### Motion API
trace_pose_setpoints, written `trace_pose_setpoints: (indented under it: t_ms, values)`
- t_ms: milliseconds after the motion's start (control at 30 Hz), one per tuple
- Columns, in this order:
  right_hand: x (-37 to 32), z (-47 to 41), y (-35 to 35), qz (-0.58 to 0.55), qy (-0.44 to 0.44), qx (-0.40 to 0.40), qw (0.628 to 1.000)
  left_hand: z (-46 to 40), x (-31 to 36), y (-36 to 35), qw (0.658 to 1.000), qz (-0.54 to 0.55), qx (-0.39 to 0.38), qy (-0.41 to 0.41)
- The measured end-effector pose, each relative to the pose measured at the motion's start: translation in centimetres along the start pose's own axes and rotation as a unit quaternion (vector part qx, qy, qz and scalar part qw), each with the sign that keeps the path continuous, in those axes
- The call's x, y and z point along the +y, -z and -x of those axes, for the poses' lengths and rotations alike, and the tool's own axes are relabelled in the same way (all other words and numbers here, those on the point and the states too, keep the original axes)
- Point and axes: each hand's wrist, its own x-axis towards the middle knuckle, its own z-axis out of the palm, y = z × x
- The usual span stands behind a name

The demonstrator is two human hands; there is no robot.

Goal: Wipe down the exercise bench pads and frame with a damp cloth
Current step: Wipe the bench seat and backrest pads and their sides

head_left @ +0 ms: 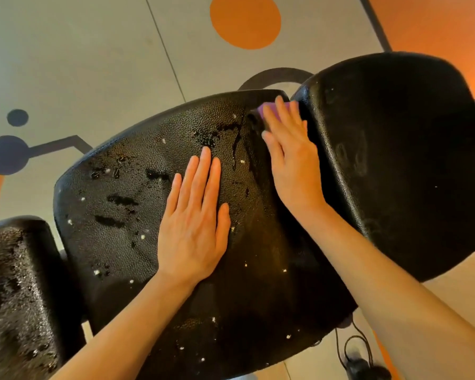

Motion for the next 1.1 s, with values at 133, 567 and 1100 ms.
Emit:
trace_pose_setpoints:
  t_ms: [133, 567, 1100]
  values:
    - [0.8, 8.7, 1.6, 0.022, -0.021, -0.041, 0.999, 0.0, -0.3, 0.4, 0.997, 0.076, 0.013, -0.011]
    - [1.7, 4.9, 2.1, 0.004, -0.089, -0.001, 0.996, -1.1, -5.1, 1.7, 0.995, 0.017, 0.045, 0.082]
    - [-0.5, -3.4, 0.1, -0.006, -0.088, 0.036, 0.995, -1.4, -5.1, 1.7, 0.995, 0.011, 0.043, 0.088]
